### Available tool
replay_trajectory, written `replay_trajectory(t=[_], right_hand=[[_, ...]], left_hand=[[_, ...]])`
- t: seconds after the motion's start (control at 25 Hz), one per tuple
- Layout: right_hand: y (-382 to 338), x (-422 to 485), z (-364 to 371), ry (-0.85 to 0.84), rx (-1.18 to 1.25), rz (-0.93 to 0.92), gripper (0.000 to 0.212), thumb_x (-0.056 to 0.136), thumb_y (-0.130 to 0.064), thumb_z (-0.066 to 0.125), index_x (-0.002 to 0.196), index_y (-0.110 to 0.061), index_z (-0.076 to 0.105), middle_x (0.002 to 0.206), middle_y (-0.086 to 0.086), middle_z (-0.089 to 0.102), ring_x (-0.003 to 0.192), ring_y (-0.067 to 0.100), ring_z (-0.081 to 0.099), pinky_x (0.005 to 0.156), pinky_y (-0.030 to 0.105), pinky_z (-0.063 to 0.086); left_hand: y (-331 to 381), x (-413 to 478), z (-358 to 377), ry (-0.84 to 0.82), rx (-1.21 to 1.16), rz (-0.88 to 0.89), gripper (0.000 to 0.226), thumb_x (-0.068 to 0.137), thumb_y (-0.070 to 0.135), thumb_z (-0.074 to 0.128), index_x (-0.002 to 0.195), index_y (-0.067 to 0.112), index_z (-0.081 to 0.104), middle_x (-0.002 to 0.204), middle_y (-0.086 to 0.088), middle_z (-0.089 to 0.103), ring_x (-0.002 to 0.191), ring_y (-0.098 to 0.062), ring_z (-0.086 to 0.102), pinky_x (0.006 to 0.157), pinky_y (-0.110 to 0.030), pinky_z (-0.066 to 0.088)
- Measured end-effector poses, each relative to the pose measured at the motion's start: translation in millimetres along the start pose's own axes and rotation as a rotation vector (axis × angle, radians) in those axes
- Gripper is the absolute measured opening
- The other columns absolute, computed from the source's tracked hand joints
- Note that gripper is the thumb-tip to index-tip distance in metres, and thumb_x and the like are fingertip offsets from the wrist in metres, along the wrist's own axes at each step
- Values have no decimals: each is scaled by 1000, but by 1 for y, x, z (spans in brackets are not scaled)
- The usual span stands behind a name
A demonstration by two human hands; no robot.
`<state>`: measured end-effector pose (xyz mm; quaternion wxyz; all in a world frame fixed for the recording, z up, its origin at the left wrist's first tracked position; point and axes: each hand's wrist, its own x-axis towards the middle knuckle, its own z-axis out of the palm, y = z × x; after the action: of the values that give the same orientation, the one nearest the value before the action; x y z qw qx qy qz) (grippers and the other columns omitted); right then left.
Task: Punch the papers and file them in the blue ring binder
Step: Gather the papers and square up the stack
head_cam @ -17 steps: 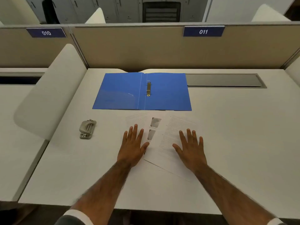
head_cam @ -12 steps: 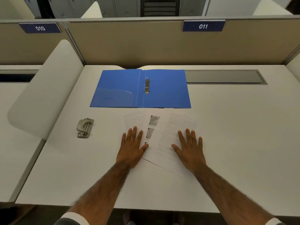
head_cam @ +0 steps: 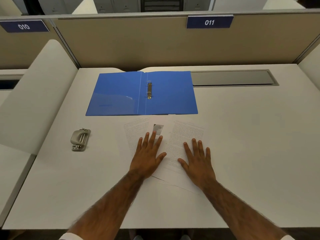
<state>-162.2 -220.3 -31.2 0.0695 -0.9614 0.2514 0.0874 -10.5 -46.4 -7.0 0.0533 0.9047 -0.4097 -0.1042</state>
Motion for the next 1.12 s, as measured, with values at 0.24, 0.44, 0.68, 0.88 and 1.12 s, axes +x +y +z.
replay_trajectory(t=[0.24, 0.44, 0.68, 0.88, 1.12], right_hand=[[10, 3, -2, 6, 17, -29, 82, 89, -75, -3, 156, -29, -8, 166, 4, -13, 153, 28, -9, 122, 56, 2], [32, 34, -28, 65, 68, 78, 91, 83, -76, -9, 156, -22, -10, 167, 4, -6, 153, 25, -10, 123, 51, -3], [50, 61, -41, 36, 101, 146, 91, 91, -74, 18, 156, -17, -8, 167, 4, -2, 153, 26, -9, 122, 55, -1], [50, 64, -40, -8, 110, 155, 89, 92, -71, 23, 156, -16, -6, 167, 4, -1, 153, 27, -8, 122, 54, -1], [43, 66, -45, 35, 124, 121, 82, 95, -64, 32, 157, -20, 1, 166, 2, 9, 154, 26, -1, 122, 51, 0]], left_hand=[[18, 7, 13, -24, -7, 70, 74, 93, 70, 8, 155, 33, -9, 162, 4, -24, 148, -20, -24, 122, -46, -8], [16, 2, 18, -34, -14, 48, 72, 96, 68, 11, 154, 34, -14, 161, 5, -27, 147, -19, -27, 121, -44, -11], [16, 2, 18, -35, -17, 43, 72, 96, 68, 13, 153, 35, -16, 160, 6, -29, 147, -18, -28, 121, -42, -13], [17, 3, 17, -38, -12, 42, 72, 95, 69, 11, 153, 35, -15, 160, 6, -28, 147, -19, -28, 120, -42, -14], [18, 3, 17, -40, -14, 32, 73, 94, 70, 9, 153, 36, -15, 160, 7, -29, 147, -19, -28, 120, -43, -15]])
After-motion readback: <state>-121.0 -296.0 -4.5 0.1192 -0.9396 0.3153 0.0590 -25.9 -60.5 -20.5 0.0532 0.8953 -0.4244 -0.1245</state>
